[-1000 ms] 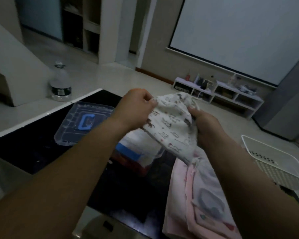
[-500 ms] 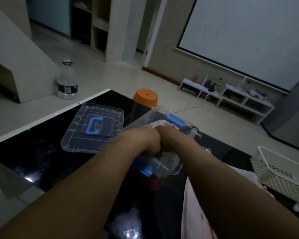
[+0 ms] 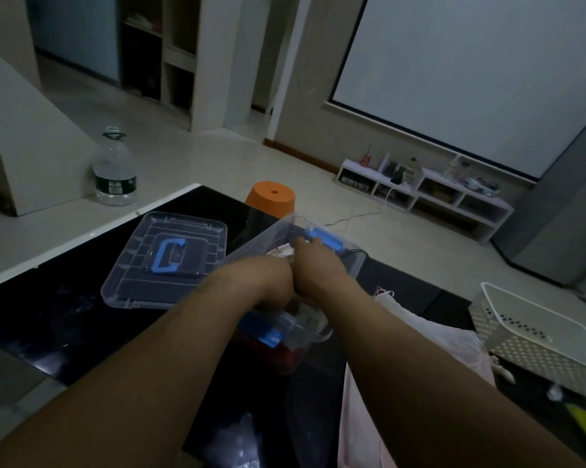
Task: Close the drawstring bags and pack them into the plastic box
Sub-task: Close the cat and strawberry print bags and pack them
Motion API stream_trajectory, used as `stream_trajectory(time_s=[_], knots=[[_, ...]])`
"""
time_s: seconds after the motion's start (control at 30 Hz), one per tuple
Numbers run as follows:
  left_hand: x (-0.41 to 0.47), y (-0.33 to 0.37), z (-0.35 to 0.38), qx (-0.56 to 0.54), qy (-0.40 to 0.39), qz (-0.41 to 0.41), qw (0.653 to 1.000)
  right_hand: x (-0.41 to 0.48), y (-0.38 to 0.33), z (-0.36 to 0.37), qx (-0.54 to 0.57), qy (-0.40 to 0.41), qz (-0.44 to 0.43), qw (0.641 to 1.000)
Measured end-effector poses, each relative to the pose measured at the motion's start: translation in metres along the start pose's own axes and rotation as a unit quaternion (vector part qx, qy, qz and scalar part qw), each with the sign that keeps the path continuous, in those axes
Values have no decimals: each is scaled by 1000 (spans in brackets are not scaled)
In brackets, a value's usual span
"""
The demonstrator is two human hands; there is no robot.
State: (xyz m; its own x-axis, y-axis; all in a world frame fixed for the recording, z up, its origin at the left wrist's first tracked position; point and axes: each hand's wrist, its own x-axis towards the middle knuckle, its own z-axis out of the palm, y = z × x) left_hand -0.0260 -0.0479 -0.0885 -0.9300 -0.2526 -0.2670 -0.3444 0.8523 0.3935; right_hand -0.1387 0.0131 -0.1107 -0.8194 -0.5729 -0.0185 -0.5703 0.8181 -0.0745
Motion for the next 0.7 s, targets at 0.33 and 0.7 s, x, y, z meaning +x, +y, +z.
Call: stream_trajectory(time_s=[0.33,0.7], knots=[[2,-2,3,-33,31,-7,999,2,98,-24,362,86,246,895],[7,7,7,-33,29,-3,999,-13,130,-30,438,-51,198,876]])
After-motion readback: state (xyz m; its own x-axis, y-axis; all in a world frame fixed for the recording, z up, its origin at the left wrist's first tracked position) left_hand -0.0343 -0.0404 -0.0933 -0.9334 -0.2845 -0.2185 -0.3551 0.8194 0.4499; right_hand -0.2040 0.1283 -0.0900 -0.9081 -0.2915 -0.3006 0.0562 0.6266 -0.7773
